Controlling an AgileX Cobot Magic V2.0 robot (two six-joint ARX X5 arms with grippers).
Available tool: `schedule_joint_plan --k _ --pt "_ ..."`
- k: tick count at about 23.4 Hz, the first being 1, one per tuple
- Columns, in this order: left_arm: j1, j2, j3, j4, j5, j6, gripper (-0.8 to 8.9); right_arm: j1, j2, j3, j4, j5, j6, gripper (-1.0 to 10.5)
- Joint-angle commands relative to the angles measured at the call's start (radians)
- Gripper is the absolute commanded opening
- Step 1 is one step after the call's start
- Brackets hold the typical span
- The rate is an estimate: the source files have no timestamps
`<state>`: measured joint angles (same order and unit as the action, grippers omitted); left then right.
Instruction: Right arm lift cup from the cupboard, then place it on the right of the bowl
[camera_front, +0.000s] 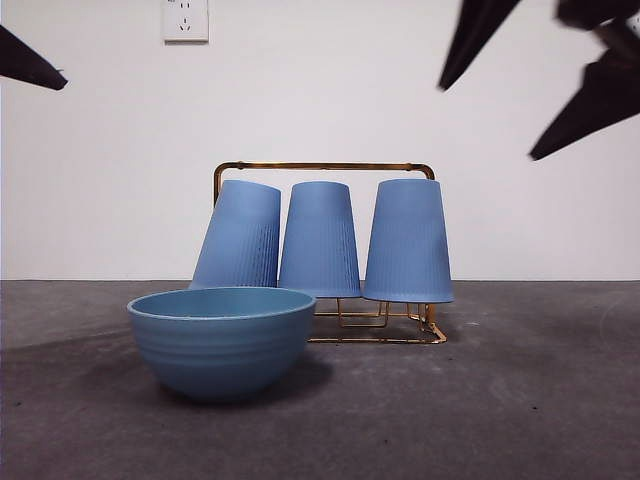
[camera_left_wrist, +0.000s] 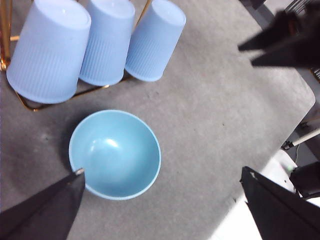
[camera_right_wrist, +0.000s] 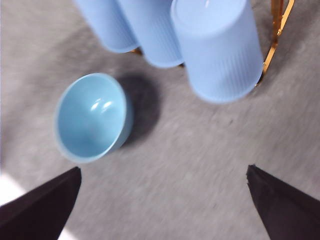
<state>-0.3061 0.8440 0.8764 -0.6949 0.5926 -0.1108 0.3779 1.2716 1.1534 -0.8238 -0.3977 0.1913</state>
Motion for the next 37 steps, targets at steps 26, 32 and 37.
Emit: schedule_joint_plan --k 26,32,37 --pt "-0.035 0.006 0.016 -0.043 -0.036 0.040 4.98 0.118 0.715 0.718 -0.282 0.371 -0.035 3.3" --pt "-0.040 0.005 0.016 -0.043 -0.035 0.041 4.98 0.119 0.713 0.723 -0.285 0.372 -0.028 2.7" --pt "-0.050 0.005 0.016 -0.043 -0.036 0.040 4.98 0.125 0.681 0.753 -0.290 0.370 -0.019 2.7"
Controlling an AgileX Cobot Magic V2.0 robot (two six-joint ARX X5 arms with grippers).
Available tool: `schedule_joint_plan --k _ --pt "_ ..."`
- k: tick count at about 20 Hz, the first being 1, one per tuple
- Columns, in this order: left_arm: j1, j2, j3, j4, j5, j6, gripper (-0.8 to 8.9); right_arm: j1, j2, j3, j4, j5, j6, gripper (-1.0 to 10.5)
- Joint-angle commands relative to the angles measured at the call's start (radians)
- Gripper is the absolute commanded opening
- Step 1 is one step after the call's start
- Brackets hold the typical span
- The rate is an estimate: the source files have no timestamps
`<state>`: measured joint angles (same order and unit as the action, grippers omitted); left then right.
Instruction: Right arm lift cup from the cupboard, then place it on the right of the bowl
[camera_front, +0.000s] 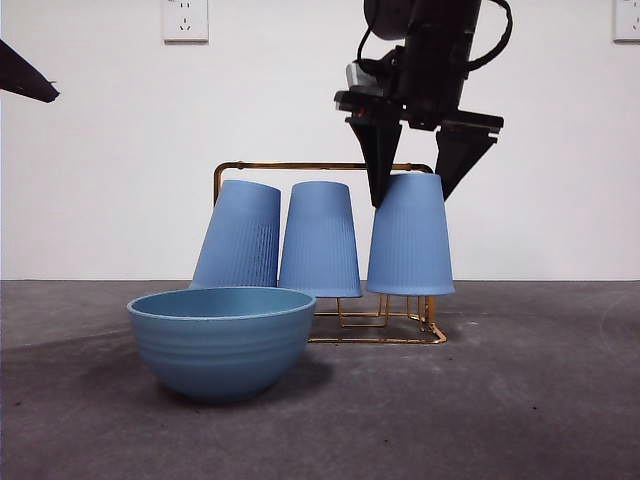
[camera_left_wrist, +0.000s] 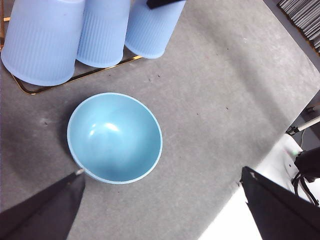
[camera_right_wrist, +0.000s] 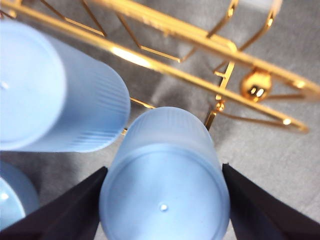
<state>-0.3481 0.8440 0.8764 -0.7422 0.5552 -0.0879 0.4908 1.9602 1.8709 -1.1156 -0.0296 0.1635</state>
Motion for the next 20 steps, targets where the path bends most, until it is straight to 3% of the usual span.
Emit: schedule_joint_plan --k 1,11,15,20 --pt "-0.009 0.005 0.016 0.004 0.002 0.018 4.98 0.013 -0.022 0.035 0.000 0.002 0.009 2.7" --pt "-0.013 0.031 0.014 0.009 -0.010 0.021 4.97 0.026 -0.181 0.015 -0.040 0.007 0.009 2.7" --pt "-0.013 0.087 0.010 0.039 -0.010 0.024 4.98 0.040 -0.276 -0.037 -0.032 0.053 0.009 2.7" --pt "-0.014 0.189 0.010 0.092 -0.008 0.023 4.97 0.066 -0.520 -0.372 0.155 0.050 0.010 2.7"
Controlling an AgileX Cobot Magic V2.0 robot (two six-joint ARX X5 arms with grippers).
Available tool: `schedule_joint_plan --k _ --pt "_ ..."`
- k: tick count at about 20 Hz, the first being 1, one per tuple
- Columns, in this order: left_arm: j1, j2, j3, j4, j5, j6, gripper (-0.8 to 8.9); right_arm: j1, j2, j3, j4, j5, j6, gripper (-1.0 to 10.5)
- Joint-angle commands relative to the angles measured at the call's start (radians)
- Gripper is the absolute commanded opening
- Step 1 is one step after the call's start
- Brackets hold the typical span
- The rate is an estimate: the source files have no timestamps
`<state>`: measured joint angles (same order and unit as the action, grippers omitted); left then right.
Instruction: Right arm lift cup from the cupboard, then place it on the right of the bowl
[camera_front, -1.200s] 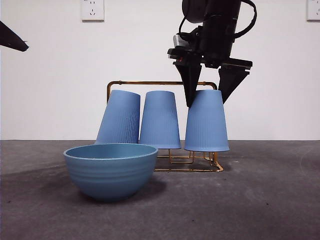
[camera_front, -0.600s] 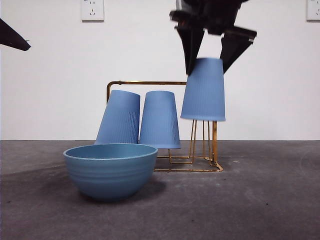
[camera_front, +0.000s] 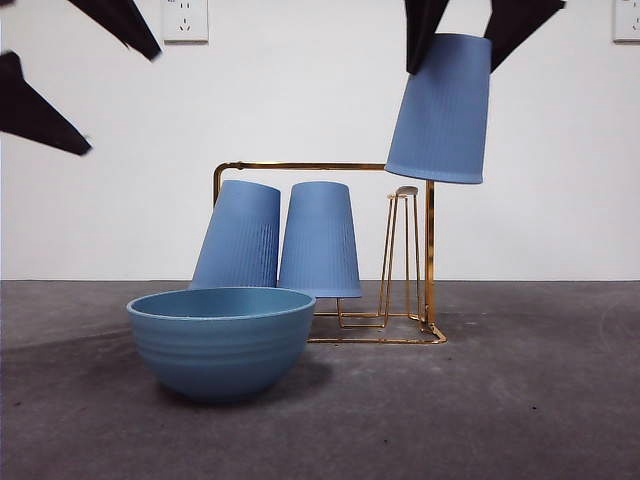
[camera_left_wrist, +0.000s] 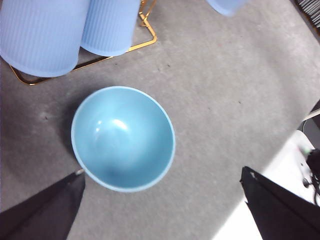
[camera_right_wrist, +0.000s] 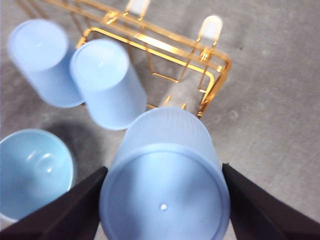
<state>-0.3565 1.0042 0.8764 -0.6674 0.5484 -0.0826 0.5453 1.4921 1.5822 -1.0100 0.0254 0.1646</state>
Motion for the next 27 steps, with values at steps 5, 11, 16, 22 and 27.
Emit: schedule_joint_plan --k 5,11,16,22,27 --pt "-0.006 0.166 0.010 0.119 0.159 -0.039 4.97 0.014 -0.355 -0.462 0.258 -0.103 0.045 2.7" --pt "-0.006 0.340 0.011 0.323 0.413 -0.181 4.97 0.014 -0.631 -0.813 0.618 -0.265 0.169 2.6" --pt "-0.006 0.468 0.011 0.529 0.572 -0.344 4.96 0.009 -0.655 -1.029 0.979 -0.419 0.341 2.6" --pt "-0.010 0.592 0.011 0.780 0.688 -0.572 4.96 -0.028 -0.583 -1.125 1.254 -0.528 0.477 2.0" --pt "-0.026 0.632 0.011 0.952 0.732 -0.721 4.90 -0.032 -0.464 -1.125 1.352 -0.576 0.509 2.0"
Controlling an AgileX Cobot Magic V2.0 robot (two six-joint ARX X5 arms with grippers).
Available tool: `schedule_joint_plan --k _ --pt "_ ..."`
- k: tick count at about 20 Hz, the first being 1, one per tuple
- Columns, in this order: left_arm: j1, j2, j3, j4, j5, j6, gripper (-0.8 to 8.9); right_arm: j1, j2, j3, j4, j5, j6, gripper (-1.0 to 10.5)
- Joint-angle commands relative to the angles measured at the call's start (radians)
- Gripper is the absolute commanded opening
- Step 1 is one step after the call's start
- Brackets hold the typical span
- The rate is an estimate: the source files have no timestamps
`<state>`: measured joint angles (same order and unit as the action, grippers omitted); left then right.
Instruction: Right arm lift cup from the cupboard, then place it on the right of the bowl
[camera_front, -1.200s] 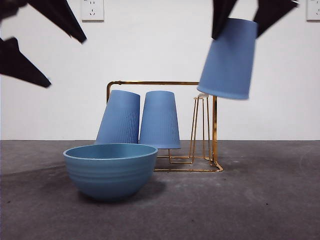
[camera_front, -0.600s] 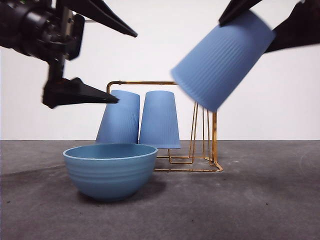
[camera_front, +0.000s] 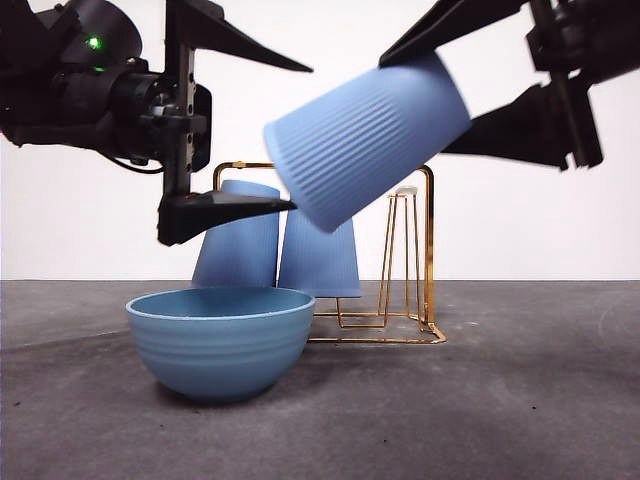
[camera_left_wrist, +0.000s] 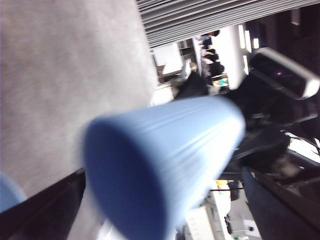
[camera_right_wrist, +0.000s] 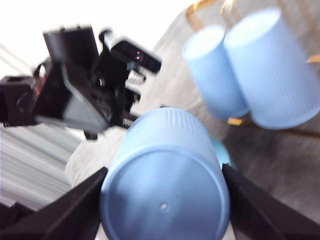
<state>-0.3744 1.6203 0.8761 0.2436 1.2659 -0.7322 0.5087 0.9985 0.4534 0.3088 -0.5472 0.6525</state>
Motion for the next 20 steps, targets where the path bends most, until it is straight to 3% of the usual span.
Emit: schedule_joint_plan --k 1,5,10,15,18,20 --pt "-0.011 0.016 0.011 0.060 0.018 -0.085 4.74 0.005 0.053 0.004 0.060 -0.006 0.029 2.0" --pt "-0.013 0.016 0.011 0.080 0.019 -0.107 2.63 0.005 0.121 0.004 0.164 -0.044 0.076 2.0" --pt "-0.016 0.016 0.011 0.093 0.019 -0.111 0.06 0.005 0.138 0.004 0.171 -0.060 0.081 2.0" --pt "-0.026 0.015 0.011 0.109 0.055 -0.113 0.05 0.005 0.138 0.004 0.170 -0.064 0.093 2.2" --pt "-0.030 0.005 0.012 0.165 0.055 -0.185 0.06 0.003 0.134 0.005 0.167 -0.070 0.095 4.8" --pt "-0.035 -0.011 0.014 0.217 0.050 -0.234 0.08 -0.019 0.122 0.012 0.143 -0.094 0.100 5.0"
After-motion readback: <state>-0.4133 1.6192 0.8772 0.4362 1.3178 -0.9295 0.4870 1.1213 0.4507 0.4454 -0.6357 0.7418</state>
